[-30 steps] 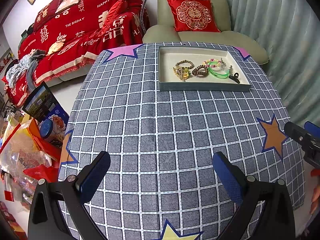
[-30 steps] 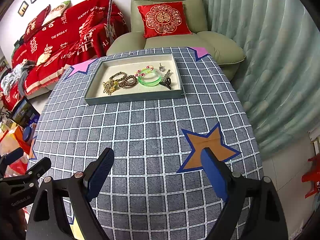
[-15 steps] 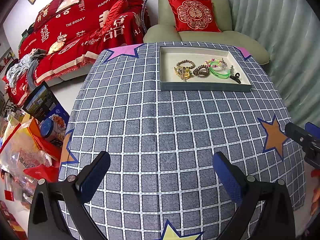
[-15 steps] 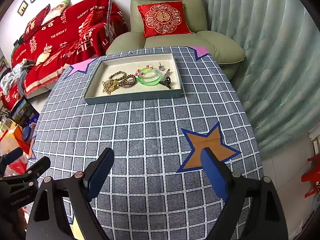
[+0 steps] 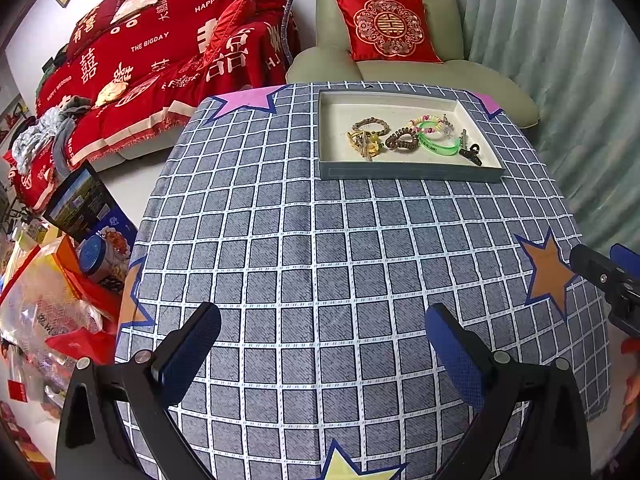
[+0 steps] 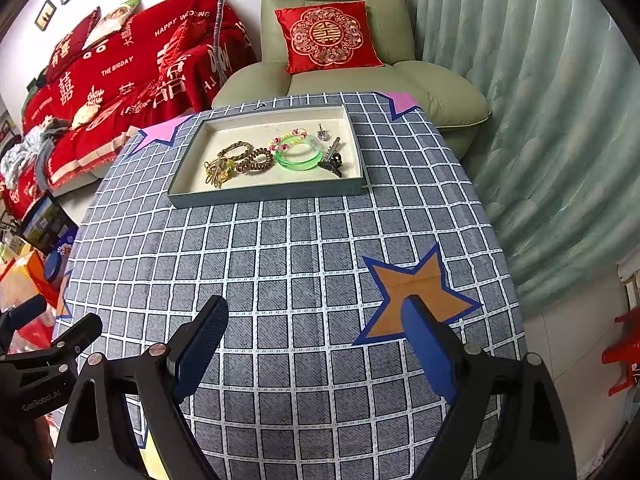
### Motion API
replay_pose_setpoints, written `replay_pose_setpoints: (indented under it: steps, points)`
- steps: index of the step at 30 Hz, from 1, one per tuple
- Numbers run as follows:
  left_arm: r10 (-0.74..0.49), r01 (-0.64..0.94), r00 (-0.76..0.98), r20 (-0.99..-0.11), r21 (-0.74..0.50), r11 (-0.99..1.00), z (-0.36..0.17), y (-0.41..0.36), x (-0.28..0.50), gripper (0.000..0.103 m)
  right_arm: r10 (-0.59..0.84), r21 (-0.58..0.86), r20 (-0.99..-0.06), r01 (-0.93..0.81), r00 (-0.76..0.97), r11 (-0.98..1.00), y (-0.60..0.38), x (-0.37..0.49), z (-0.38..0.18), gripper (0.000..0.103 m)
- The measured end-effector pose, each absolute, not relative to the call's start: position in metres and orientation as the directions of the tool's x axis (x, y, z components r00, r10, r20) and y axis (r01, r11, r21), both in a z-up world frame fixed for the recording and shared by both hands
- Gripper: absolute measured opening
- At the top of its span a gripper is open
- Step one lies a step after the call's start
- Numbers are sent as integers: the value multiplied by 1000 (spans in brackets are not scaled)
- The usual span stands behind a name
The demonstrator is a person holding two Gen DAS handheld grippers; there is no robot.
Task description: Organize jewelry
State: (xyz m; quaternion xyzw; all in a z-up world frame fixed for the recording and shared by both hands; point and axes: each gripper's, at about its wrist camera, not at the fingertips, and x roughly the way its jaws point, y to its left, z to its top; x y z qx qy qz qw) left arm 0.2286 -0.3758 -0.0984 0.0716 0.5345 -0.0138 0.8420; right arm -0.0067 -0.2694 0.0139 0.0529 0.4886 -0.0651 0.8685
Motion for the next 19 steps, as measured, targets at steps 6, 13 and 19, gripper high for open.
replay_pose_setpoints:
  steps: [6, 13, 19]
  points:
    - [54, 99, 423, -905, 105, 990, -101, -375, 227, 103, -61, 28, -858, 165, 511, 986, -269, -8, 12, 90]
    - [49, 98, 418, -907, 99, 990, -100, -377, 231, 103, -60, 29, -857, 165, 511, 986, -269, -8, 11, 90]
    - [46, 109, 418, -907, 100, 989, -99, -380, 231, 103, -60, 30, -858, 165, 511, 986, -270, -8, 10, 90]
